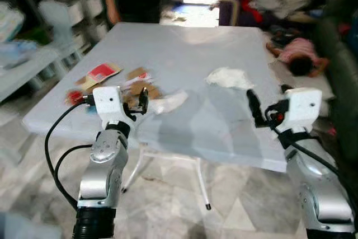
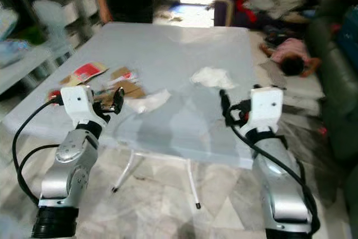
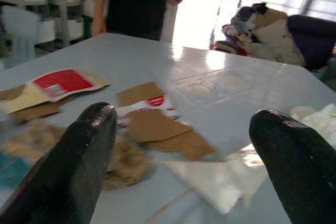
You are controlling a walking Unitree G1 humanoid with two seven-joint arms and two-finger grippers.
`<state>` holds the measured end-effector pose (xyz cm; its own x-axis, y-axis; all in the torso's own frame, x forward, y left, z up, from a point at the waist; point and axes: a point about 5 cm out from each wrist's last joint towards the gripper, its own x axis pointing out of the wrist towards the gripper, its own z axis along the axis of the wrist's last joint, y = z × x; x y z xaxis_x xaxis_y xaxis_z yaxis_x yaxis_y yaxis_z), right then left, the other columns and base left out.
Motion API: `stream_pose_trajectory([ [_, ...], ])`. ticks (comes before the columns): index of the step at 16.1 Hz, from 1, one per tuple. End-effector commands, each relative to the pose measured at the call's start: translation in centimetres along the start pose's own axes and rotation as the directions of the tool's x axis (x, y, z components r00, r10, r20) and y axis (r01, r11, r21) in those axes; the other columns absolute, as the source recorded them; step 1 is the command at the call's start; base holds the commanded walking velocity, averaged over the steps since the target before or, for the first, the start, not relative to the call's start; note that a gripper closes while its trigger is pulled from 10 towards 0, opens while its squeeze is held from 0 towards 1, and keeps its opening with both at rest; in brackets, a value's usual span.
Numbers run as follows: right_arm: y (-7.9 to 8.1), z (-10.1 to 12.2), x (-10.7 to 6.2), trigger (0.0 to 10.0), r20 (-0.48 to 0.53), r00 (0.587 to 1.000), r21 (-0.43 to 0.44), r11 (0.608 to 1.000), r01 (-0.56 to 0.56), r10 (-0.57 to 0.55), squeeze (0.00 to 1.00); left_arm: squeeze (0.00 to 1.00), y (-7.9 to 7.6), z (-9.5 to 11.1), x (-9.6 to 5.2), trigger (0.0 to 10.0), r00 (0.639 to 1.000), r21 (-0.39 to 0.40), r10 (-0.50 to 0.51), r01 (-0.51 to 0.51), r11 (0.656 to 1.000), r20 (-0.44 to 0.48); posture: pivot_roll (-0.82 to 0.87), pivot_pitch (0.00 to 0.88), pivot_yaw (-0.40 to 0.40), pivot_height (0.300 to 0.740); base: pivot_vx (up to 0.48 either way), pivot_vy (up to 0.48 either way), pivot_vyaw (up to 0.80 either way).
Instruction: Picking trash to rubbish bin
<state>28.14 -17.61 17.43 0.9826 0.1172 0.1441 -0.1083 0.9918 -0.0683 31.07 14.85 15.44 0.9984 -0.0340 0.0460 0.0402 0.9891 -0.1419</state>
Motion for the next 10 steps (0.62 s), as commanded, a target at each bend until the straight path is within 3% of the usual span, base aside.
stream_pose_trajectory([
  [1,0.57,0.36,0.09,10.0,0.017,1.0,0.008,1.0,-0.022,0.022,0.0,0.0,0.44,0.05,-0.17,10.0,1.0,0.025,0.007,-0.007,1.0,0.002,-0.07,0.016,0.013,0.74,0.0,0.0,0.0],
  [10,0.24,0.74,0.63,10.0,0.032,0.999,-0.024,0.999,-0.024,0.025,0.0,0.0,0.79,0.33,0.05,10.0,0.999,0.013,0.031,-0.031,0.999,0.025,-0.07,0.011,0.004,0.74,0.0,0.0,0.0],
])
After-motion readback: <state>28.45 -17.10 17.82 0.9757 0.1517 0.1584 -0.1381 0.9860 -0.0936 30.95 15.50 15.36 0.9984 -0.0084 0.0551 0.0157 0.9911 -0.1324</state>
